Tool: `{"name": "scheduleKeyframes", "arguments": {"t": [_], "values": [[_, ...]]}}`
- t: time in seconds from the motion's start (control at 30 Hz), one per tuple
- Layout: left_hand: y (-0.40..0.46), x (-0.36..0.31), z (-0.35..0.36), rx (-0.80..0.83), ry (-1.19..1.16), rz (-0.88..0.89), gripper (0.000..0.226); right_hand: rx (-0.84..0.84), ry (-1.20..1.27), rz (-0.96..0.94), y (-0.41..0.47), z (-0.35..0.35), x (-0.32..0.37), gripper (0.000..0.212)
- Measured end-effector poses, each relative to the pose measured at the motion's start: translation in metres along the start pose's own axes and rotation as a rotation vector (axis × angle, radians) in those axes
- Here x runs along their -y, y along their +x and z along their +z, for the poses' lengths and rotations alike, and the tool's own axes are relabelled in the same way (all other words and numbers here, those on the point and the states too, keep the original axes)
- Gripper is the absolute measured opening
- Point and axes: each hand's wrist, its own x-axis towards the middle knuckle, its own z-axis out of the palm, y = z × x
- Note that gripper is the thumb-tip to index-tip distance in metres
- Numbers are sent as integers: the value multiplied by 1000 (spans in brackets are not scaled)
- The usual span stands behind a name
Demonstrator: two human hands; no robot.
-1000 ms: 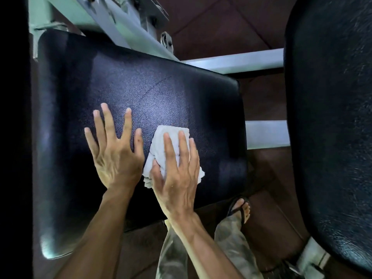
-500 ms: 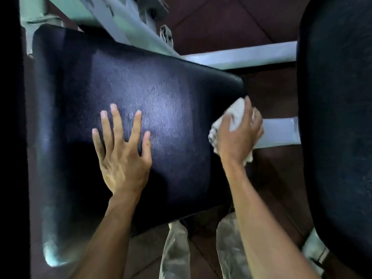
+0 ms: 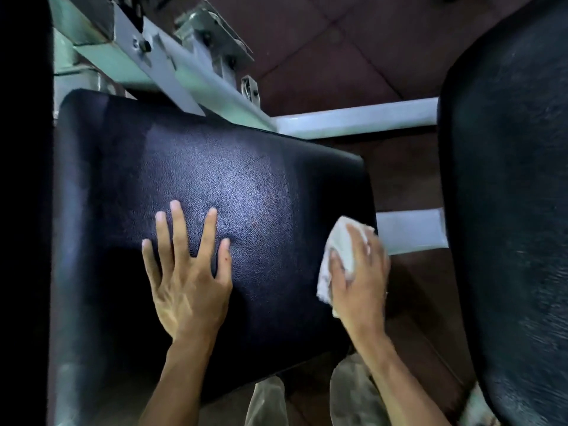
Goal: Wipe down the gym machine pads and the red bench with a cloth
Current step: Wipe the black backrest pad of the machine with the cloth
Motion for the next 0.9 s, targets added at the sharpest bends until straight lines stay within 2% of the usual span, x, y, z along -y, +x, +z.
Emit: {"name": "scheduleKeyframes", "arguments": {"t": [0.13, 0.2, 0.23, 0.33, 0.47, 0.57, 0.67, 0.77, 0.9], "values": [[1, 0, 2, -18, 17, 0, 49, -210, 99, 213, 112, 27, 22, 47], [2, 1, 4, -21, 24, 6, 49, -204, 111, 182, 157, 42, 50, 47], [1, 1, 5, -24, 23, 9, 49, -159, 76, 99, 162, 48, 64, 47], [1, 1, 3, -37, 20, 6, 49, -25, 67, -209, 118, 42, 83, 47], [2, 1, 2, -16, 14, -1, 50, 165, 111, -388, 23, 12, 50, 46], [1, 2, 4, -23, 11, -3, 49, 163, -5, -369, -10, 4, 33, 47], [1, 1, 5, -32, 16, -5, 48, 97, -147, -265, -18, 3, 34, 59], [2, 1, 5, -21, 16, -13, 48, 86, -83, -238, -20, 9, 44, 68], [0, 2, 6, -23, 47, -5, 47, 33, -3, -232, -12, 23, 48, 59]]}}
